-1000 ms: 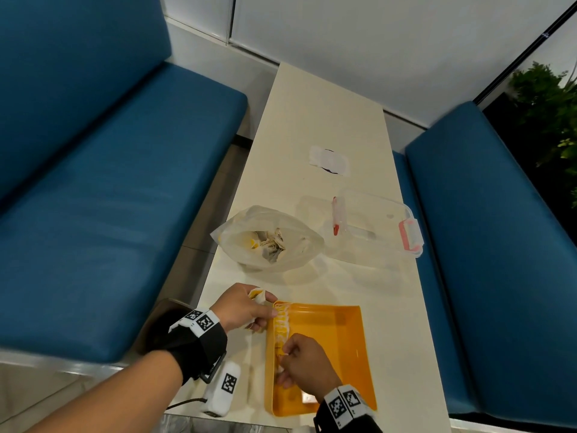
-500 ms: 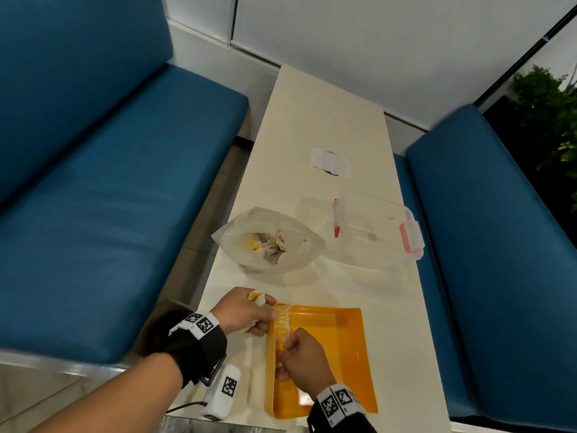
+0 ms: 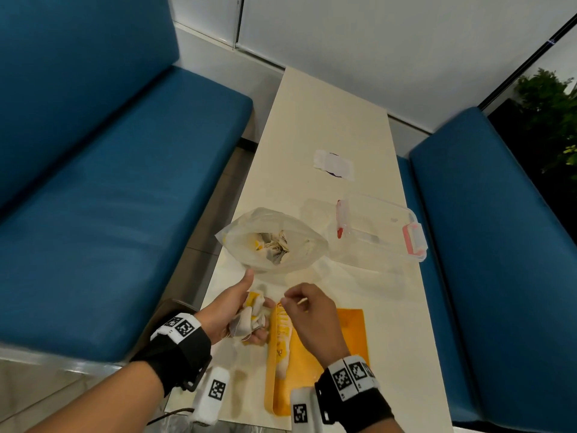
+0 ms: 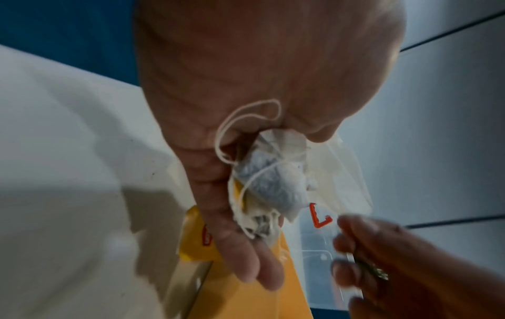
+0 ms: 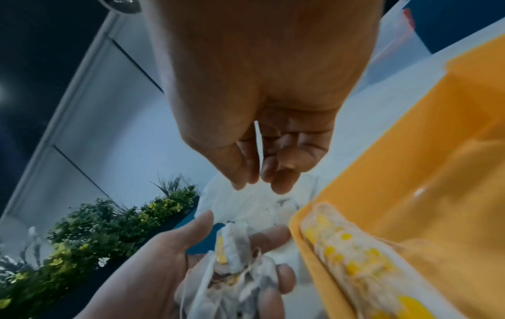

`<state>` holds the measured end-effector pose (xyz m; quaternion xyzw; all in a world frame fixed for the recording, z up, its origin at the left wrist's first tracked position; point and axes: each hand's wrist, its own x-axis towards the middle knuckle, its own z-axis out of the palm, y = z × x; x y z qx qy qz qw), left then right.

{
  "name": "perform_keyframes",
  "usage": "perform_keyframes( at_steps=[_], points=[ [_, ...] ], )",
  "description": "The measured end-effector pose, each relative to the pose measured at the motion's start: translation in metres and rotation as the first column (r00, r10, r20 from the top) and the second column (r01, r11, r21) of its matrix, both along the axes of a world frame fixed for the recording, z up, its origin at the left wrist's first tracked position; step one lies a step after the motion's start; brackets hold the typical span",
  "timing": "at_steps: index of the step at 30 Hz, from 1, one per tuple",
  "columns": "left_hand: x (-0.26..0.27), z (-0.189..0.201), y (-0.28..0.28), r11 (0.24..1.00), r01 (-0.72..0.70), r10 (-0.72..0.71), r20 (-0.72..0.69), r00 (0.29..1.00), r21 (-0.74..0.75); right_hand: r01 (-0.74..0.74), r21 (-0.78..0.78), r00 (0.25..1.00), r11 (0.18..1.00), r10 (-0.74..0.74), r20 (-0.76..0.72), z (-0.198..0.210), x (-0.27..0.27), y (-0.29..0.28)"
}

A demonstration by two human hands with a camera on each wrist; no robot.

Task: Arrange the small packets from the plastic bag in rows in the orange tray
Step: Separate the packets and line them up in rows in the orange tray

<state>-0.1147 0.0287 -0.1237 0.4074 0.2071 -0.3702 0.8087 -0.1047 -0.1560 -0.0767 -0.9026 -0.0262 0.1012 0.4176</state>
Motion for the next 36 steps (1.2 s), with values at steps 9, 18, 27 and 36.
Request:
perform_keyframes(
  at_steps=[9, 18, 27, 36],
  points=[
    [0.0, 0.007, 0.001, 0.98, 0.119, -0.145, 0.161, 0.976, 0.162, -0.181, -0.08, 0.981, 0.98, 0.174, -0.087, -0.006, 0.015, 0.03],
    [-0.005, -0.002, 0.007, 0.976, 0.026, -0.09, 0.297, 0.951, 0.214, -0.038, 0.035, 0.985, 0.999, 0.043, -0.17, -0.012, 0.018, 0.023],
    [0.0, -0.008, 0.008, 0.934, -0.049, -0.109, 0.413, 0.904, 0.354, 0.015, 0.191, 0.976, 0.981, 0.026, -0.215, -0.004, 0.017, 0.017],
    [-0.002, -0.014, 0.014, 0.914, -0.025, -0.118, 0.323, 0.939, 0.406, -0.02, 0.048, 0.991, 0.999, 0.026, -0.128, 0.007, 0.031, -0.021]
  ],
)
